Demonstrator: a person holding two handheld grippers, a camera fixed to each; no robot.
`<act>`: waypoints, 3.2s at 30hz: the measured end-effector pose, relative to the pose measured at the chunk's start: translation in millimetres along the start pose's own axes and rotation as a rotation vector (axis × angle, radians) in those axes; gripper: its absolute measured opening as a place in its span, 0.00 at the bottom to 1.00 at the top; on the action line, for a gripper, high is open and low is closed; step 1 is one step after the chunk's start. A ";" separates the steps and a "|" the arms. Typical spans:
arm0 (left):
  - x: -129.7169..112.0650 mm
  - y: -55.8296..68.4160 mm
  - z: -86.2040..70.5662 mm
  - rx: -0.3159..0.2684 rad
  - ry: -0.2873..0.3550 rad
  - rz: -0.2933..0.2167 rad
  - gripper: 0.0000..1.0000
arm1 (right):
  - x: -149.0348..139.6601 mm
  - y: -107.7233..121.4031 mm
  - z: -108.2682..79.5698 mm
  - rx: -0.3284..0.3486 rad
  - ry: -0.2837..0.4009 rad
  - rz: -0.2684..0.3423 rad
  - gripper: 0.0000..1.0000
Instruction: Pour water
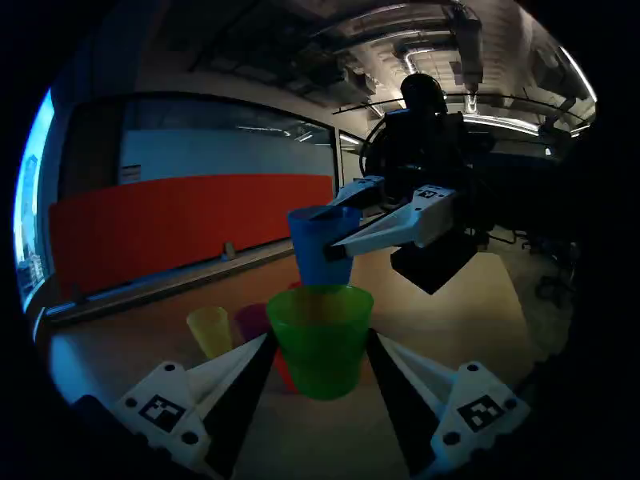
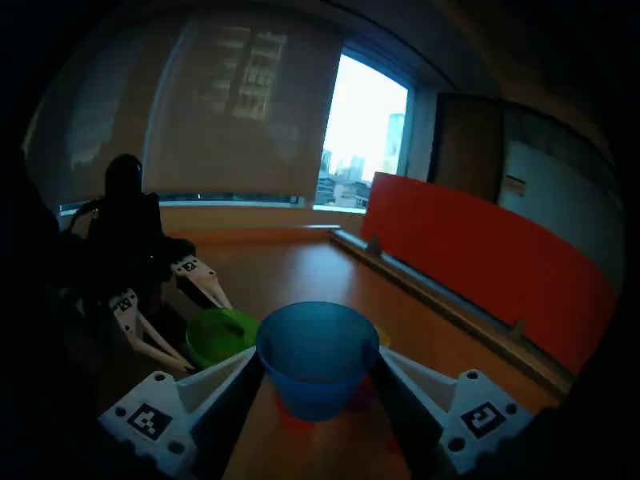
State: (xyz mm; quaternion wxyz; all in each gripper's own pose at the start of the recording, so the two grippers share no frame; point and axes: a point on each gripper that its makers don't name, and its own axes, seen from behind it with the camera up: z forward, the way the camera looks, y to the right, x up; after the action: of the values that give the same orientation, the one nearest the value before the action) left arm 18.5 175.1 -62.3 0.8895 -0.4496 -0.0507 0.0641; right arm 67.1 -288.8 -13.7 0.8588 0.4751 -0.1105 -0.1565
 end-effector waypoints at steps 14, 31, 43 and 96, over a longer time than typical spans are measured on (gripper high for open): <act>-12.7 -2.3 -2.8 -0.010 -0.053 0.005 0.80 | -31.0 -6.8 -4.4 0.016 -0.036 0.039 0.89; -29.4 -3.7 0.7 -0.016 -0.111 0.015 0.80 | -72.7 -11.3 -11.8 0.036 -0.098 0.077 0.89; -42.4 -5.8 3.1 -0.019 -0.151 0.025 0.80 | -101.0 -14.8 -13.1 0.054 -0.143 0.095 0.89; -83.7 -6.0 2.9 -0.061 -0.319 0.070 0.80 | -147.7 -26.6 -5.0 0.110 -0.234 0.105 0.90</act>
State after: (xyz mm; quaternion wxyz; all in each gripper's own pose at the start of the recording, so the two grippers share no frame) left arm -64.1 160.5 -58.4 0.8533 -0.4619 -0.1777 0.1641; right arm -72.4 -242.9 -45.0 0.8198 0.4934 -0.2432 -0.1593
